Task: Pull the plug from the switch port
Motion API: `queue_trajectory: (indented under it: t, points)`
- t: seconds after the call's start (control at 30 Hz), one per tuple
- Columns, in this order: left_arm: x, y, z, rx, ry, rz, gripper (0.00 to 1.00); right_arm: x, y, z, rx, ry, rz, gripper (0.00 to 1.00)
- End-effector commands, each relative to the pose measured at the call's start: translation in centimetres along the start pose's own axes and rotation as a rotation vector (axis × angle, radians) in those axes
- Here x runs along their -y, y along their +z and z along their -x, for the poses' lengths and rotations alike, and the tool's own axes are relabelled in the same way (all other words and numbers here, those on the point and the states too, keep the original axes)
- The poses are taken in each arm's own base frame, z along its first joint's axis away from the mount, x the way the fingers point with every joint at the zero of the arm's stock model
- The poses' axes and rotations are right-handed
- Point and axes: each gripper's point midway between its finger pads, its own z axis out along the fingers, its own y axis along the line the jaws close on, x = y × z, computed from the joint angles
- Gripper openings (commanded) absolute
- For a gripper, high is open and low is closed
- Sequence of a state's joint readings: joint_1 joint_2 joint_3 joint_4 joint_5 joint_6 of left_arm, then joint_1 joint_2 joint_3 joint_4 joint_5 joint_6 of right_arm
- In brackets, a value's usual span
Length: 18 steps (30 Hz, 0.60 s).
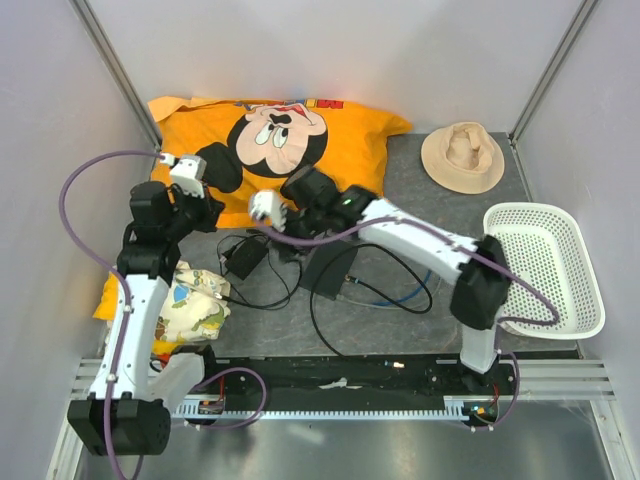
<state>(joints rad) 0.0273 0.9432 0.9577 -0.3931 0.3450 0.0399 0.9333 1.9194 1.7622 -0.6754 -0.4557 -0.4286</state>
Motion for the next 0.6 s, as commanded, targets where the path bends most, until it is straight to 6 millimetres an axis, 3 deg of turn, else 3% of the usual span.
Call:
queue_trajectory:
  t: [0.0,0.03,0.1,0.13,0.2,0.33,0.4,0.47,0.57]
  points:
    - [6.5,2.6,-0.6,-0.078,-0.025,-0.319,0.01,8.3,-12.2,0.1,0.152,0.196,-0.290,0.60]
    - [8.6,2.9,-0.7,-0.092,-0.001,-0.383,0.02,9.4,-13.2,-1.3,0.155,0.266,-0.311,0.59]
    - [10.3,4.6,-1.9,-0.136,0.040,-0.447,0.02,12.9,-16.2,-4.5,0.181,0.367,-0.366,0.58]
    - [12.1,4.9,-2.2,-0.152,0.067,-0.494,0.01,13.6,-16.5,-6.3,0.171,0.410,-0.366,0.58]
    - [13.2,5.7,-4.2,-0.231,0.071,-0.539,0.02,14.9,-17.3,-10.1,0.151,0.494,-0.356,0.57]
    - [15.3,6.6,-11.2,-0.420,0.199,-0.645,0.02,13.7,-16.1,-16.6,0.089,0.652,-0.264,0.57]
    - [15.6,6.1,-13.5,-0.469,0.256,-0.685,0.02,13.1,-15.6,-17.9,0.106,0.685,-0.250,0.58]
    - [15.8,5.5,-15.9,-0.530,0.289,-0.707,0.02,11.3,-14.1,-19.7,0.096,0.753,-0.197,0.59]
    - [16.0,4.1,-18.4,-0.619,0.239,-0.725,0.02,10.1,-12.5,-21.5,0.080,0.867,-0.169,0.59]
